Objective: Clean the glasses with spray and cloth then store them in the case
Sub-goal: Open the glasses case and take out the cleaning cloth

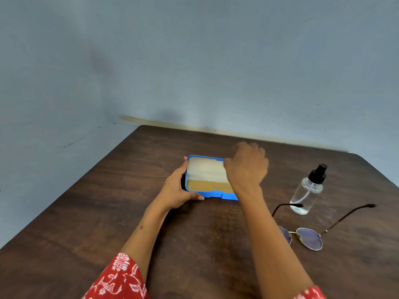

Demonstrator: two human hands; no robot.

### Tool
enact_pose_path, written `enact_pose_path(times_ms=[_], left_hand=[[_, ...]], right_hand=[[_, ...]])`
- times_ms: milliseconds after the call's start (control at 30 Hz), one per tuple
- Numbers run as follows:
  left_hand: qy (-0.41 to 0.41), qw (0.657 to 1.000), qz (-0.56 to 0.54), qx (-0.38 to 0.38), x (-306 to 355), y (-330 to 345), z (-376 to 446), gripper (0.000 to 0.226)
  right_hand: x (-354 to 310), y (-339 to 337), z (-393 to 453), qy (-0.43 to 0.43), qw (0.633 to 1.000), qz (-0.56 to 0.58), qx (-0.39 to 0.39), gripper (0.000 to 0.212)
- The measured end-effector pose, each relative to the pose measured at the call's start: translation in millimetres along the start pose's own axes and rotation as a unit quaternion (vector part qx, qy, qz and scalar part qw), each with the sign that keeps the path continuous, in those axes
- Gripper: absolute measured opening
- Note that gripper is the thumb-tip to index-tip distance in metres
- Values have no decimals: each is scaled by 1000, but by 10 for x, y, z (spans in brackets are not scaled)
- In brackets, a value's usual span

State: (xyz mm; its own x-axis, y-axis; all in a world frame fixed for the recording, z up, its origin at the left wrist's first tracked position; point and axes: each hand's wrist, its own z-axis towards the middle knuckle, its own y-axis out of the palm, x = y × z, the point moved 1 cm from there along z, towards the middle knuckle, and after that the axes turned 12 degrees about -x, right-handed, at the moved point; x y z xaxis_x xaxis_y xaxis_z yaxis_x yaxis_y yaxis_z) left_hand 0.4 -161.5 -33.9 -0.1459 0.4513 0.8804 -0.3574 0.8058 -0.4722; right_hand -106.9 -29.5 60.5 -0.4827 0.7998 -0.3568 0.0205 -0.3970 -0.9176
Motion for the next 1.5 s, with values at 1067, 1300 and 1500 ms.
enact_pose_path(times_ms=[1067,1300,1500], left_hand=[[-34,995,87,45,57,8,-31,115],[-58,997,42,16,116,-39,-67,134],[-2,999,-45,6,702,-33,-516,118]], right_hand=[[-47,-463,-260,12,979,181,-92,18],[-50,-933,-483,-47,978,190,-71,22],[129,-1270,-871,-147,963,207,-88,13]])
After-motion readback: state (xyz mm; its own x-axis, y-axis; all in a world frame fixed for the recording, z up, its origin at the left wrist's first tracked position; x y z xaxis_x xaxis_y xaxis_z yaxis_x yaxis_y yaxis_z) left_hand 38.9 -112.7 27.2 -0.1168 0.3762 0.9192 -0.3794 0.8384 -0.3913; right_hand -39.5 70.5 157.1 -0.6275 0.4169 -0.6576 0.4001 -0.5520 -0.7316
